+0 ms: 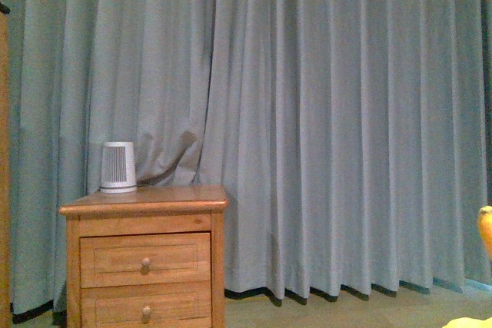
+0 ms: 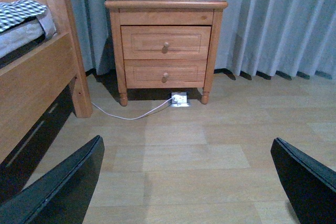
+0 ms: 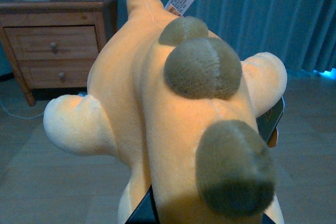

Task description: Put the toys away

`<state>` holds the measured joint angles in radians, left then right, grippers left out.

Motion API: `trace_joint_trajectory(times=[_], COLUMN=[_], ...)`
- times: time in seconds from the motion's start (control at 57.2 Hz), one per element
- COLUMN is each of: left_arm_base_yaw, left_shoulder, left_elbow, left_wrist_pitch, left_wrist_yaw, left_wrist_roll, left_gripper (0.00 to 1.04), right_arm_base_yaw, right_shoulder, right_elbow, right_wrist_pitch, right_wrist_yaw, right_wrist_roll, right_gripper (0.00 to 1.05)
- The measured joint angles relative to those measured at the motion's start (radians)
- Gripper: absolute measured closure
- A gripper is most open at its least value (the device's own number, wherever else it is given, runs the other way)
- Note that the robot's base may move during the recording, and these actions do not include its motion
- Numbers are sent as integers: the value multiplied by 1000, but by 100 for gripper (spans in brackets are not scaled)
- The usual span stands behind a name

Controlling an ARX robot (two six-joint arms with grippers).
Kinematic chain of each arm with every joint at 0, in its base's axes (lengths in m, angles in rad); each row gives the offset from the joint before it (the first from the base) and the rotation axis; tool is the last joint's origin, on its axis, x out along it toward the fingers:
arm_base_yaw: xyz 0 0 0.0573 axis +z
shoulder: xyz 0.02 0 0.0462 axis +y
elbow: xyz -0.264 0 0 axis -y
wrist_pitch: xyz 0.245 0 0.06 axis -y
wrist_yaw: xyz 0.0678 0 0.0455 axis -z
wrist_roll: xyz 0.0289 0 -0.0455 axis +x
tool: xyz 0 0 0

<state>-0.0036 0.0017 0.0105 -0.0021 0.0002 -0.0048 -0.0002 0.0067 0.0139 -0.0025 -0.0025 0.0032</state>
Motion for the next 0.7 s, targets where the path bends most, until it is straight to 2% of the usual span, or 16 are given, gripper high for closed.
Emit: trace_joint_trajectory(times=[0.699], left_arm_base_yaw=[0], left_shoulder=[0], left_elbow=[0], left_wrist_pitch=[0], left_wrist_yaw=[0], left_wrist_roll=[0], left_gripper=[6], right_arm_base_yaw=[0], right_shoulder=[0], right_elbow=[0], right_wrist_pitch=[0], right_wrist_yaw=[0], right_wrist_roll=[0], right_gripper=[98])
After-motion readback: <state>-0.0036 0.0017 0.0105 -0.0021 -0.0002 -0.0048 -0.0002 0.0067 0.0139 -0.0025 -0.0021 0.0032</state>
